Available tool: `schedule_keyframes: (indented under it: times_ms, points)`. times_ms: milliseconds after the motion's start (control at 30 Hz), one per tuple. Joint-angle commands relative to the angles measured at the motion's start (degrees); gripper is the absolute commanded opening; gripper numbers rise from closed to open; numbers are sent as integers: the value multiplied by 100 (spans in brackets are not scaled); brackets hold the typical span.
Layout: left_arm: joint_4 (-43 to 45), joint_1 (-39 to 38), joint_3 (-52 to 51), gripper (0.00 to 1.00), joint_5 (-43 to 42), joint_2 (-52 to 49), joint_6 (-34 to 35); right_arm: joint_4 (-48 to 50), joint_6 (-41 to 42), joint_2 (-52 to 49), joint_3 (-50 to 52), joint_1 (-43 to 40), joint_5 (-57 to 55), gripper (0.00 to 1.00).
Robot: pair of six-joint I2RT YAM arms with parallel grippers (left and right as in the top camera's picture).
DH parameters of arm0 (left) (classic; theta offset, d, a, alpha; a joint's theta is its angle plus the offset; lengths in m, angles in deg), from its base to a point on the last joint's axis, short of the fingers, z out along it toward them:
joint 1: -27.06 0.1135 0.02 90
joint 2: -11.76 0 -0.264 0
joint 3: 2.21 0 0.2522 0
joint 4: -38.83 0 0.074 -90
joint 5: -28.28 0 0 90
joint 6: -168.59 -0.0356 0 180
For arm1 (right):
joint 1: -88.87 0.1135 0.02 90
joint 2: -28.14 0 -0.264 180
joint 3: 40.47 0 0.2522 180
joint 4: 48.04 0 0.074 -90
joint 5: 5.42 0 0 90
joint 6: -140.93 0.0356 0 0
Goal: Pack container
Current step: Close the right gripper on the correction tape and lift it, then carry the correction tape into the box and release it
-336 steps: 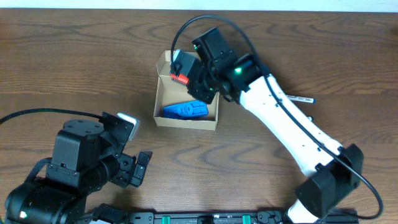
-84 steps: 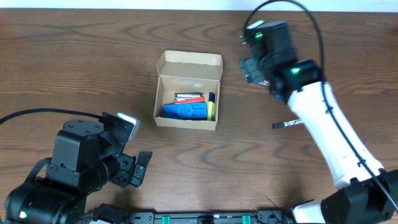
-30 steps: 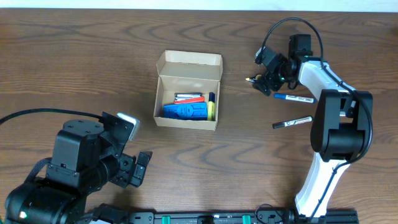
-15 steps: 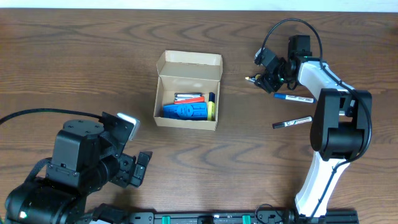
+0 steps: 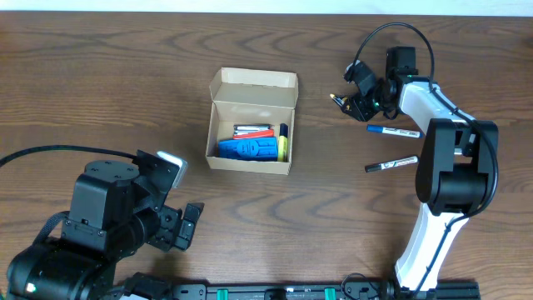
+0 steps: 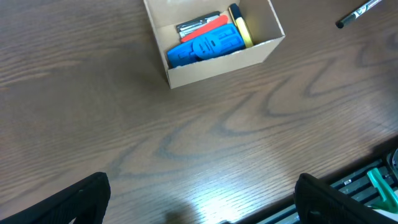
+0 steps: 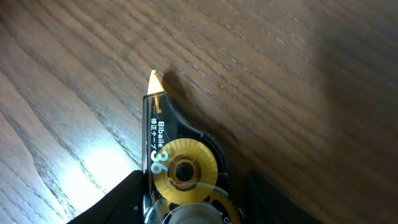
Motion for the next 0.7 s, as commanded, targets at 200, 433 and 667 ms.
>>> schedule_keyframes:
  times_ms: [200, 433, 667]
  points:
    - [-15, 20, 81, 95, -61, -7, -35, -348, 835, 1436, -4, 219, -68, 40]
    - [-15, 20, 81, 95, -61, -7, -35, -435, 916, 2802, -4, 1086, -46, 39]
    - [-15, 20, 81, 95, -61, -7, -35, -404, 802, 2942, -2, 2295, -105, 40]
